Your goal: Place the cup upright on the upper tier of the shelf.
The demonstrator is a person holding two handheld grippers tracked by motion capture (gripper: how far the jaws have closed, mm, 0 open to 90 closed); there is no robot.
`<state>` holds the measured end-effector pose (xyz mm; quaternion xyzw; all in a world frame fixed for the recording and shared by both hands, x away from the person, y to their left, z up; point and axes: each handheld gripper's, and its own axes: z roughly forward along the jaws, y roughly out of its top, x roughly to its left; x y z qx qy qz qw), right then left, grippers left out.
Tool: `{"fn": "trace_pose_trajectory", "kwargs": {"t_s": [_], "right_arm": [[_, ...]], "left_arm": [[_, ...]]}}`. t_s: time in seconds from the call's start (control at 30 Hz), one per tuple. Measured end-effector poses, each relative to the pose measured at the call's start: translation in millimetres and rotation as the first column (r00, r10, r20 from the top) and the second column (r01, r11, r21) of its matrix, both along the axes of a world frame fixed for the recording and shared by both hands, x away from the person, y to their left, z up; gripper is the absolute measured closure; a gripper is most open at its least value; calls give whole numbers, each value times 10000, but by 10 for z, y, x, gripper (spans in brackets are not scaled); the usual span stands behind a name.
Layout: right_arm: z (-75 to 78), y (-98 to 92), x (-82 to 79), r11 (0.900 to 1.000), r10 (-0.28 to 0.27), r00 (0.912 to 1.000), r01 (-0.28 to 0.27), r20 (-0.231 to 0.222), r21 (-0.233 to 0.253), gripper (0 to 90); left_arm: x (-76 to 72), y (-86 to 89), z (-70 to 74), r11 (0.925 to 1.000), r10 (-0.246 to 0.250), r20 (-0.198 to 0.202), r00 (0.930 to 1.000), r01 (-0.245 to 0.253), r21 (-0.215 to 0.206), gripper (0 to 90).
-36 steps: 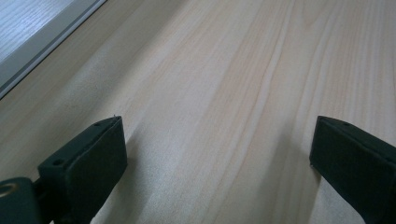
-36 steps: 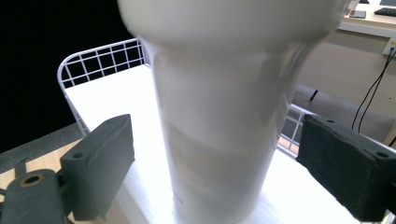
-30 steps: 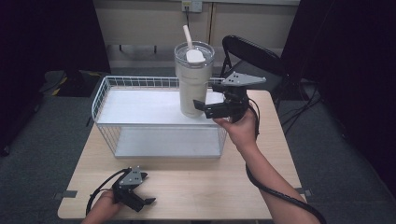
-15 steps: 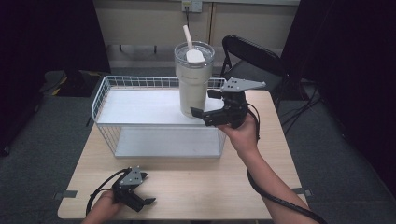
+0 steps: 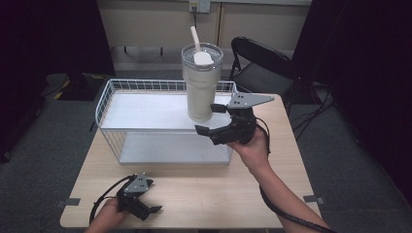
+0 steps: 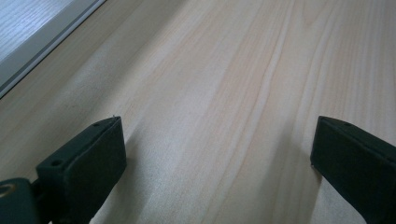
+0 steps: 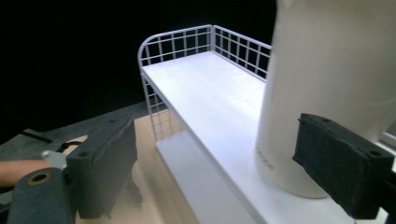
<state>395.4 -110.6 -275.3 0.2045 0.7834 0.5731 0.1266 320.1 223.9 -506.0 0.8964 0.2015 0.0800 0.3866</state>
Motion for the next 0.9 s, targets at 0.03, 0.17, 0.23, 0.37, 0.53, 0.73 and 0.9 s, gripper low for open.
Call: {"fn": "trace_pose_trajectory", "kwargs": {"t_s": [0.03,0.17,0.23,0.37,0.53,0.73,0.9], "right_arm": [[-10,-1,-11,10000,1,10000,-1,7,-3,126],[-83,-6,-57,9998,186,9997,-188,-155,-106,125],[-111,-11,-76,9994,309,9993,-312,-188,-145,125],[-155,-31,-118,9988,451,9987,-455,-235,-168,125],[-194,-69,-159,9985,530,9981,-532,-301,-87,123],[-285,-107,-209,9980,608,9974,-613,-379,-136,120],[-394,-155,-243,9970,747,9955,-757,-590,-150,120]], "left_arm": [[0,0,0,10000,-1,1,10000,1,0,29],[0,0,0,10000,-2,3,10000,2,1,29],[0,1,0,10000,3,10,10000,-3,8,29],[1,1,1,10000,3,12,10000,-4,10,29],[1,1,0,10000,0,11,10000,0,8,28],[1,0,0,10000,-3,6,10000,3,8,29],[1,0,0,10000,-2,6,10000,2,10,28]]}}
